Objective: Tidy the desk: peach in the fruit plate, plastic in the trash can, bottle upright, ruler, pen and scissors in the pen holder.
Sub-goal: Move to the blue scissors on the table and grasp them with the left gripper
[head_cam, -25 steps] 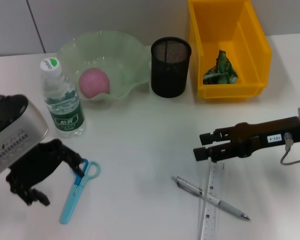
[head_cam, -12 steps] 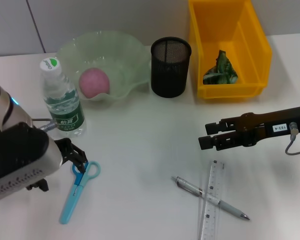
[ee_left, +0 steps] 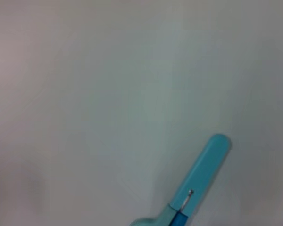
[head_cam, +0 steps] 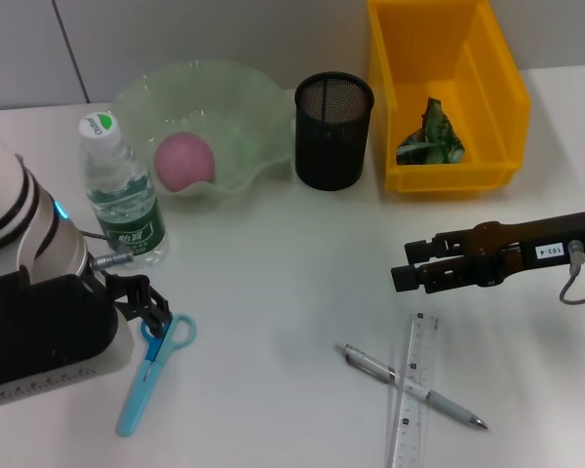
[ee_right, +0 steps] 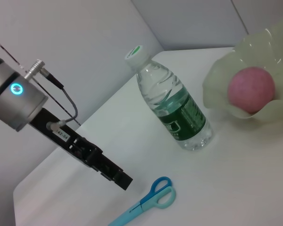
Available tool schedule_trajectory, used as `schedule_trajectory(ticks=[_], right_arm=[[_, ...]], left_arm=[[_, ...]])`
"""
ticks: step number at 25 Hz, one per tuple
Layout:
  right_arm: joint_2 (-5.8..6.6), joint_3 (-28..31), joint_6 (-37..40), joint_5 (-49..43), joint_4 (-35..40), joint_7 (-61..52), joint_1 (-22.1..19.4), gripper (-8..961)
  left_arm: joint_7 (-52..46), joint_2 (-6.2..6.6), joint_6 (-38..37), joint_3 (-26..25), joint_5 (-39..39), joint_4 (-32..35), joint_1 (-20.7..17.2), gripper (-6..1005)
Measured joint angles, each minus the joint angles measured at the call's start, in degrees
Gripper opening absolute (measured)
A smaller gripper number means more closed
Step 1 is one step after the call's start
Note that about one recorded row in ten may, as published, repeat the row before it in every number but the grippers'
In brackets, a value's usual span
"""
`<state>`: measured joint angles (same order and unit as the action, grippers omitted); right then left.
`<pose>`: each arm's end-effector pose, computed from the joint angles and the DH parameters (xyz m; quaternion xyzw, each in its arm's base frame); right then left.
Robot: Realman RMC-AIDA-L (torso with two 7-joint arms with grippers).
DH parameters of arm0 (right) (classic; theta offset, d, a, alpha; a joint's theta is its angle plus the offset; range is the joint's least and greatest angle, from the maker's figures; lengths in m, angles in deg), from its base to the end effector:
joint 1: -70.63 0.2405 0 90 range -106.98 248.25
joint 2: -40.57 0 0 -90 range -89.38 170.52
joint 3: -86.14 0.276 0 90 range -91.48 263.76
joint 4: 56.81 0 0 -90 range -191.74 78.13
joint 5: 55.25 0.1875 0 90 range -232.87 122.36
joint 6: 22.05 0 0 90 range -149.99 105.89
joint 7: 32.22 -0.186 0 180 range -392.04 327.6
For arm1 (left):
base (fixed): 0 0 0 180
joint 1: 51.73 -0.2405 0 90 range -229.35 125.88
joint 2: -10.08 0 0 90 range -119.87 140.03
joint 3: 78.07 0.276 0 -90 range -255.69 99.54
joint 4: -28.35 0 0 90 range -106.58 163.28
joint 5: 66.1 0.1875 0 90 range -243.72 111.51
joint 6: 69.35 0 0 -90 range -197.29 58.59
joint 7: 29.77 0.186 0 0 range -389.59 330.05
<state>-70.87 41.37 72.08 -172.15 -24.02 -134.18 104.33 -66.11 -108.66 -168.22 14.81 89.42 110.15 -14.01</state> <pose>0.2575 0.3330 -0.0233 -0.9086 0.3712 0.1896 0.0259 -0.2113 0.3270 -0.0553 0.6939 -0.6326 -0.2902 0.1844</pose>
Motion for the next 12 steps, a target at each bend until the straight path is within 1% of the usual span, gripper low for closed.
schedule_trajectory(ticks=[3,12], right_arm=[[0.00,0.0,-0.4,0.0,0.0,0.0,0.2,816],[0.00,0.0,-0.6,0.0,-0.1,-0.2,0.2,816]], left_arm=[[1.2,-0.06,0.4,0.6,0.5,-2.3,1.0,750],[5.6,-0.27,2.0,0.9,-0.8,-4.6,1.2,740]])
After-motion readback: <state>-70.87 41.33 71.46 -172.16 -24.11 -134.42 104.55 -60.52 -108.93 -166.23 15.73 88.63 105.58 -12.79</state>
